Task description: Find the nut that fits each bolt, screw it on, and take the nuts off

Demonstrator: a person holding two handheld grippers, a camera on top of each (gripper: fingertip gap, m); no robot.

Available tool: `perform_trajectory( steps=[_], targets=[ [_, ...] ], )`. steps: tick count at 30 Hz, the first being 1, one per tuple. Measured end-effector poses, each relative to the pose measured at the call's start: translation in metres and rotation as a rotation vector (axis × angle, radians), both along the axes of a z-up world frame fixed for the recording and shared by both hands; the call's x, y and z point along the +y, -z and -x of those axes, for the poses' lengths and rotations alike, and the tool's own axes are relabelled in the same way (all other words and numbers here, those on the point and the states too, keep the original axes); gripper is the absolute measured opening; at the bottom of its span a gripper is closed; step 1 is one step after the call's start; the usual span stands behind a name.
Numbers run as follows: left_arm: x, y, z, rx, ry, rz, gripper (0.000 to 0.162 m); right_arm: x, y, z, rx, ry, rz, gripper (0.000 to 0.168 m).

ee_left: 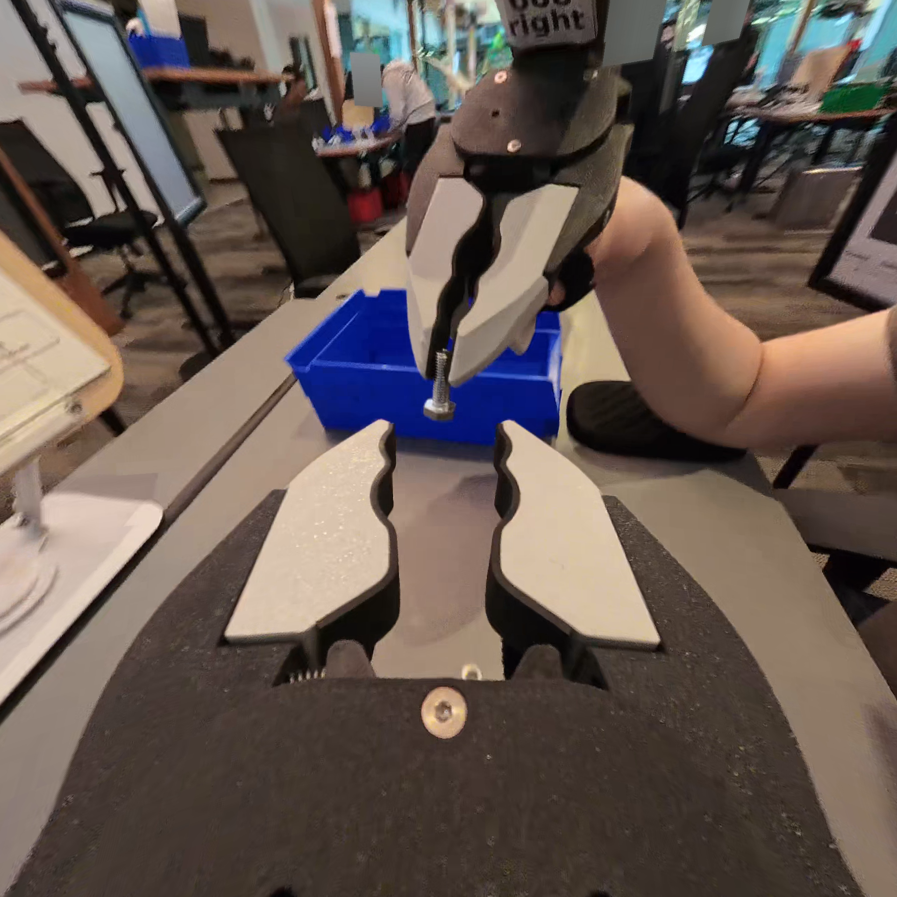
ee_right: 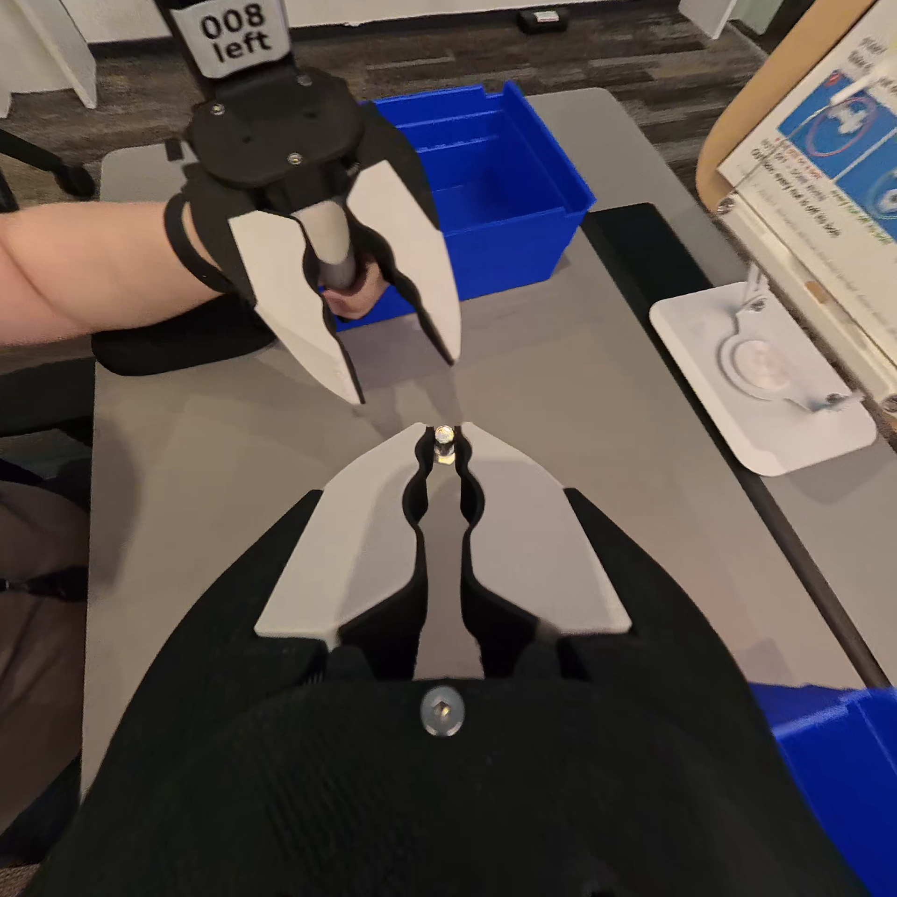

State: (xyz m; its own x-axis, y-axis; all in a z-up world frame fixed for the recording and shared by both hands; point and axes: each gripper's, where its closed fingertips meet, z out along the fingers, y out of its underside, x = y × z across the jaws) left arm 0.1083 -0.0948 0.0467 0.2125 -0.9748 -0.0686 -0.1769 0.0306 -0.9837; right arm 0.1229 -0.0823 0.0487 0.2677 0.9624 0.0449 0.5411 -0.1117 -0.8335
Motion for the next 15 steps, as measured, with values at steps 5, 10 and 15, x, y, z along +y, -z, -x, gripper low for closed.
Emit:
perform_trajectory(
  steps=[5,10,15],
  targets=[
    [0.012,0.002,-0.028,0.019,0.062,-0.046,0.038,-0.001,-0.019,-0.018,0.059,0.049,0.017,0.009],
    [0.015,0.020,-0.032,0.032,0.029,-0.064,0.038,-0.003,-0.011,-0.015,0.021,0.034,0.011,0.009],
    [0.005,0.021,-0.034,-0.005,0.078,-0.040,0.037,-0.008,-0.001,-0.005,-0.017,-0.018,0.007,0.009]
  ],
)
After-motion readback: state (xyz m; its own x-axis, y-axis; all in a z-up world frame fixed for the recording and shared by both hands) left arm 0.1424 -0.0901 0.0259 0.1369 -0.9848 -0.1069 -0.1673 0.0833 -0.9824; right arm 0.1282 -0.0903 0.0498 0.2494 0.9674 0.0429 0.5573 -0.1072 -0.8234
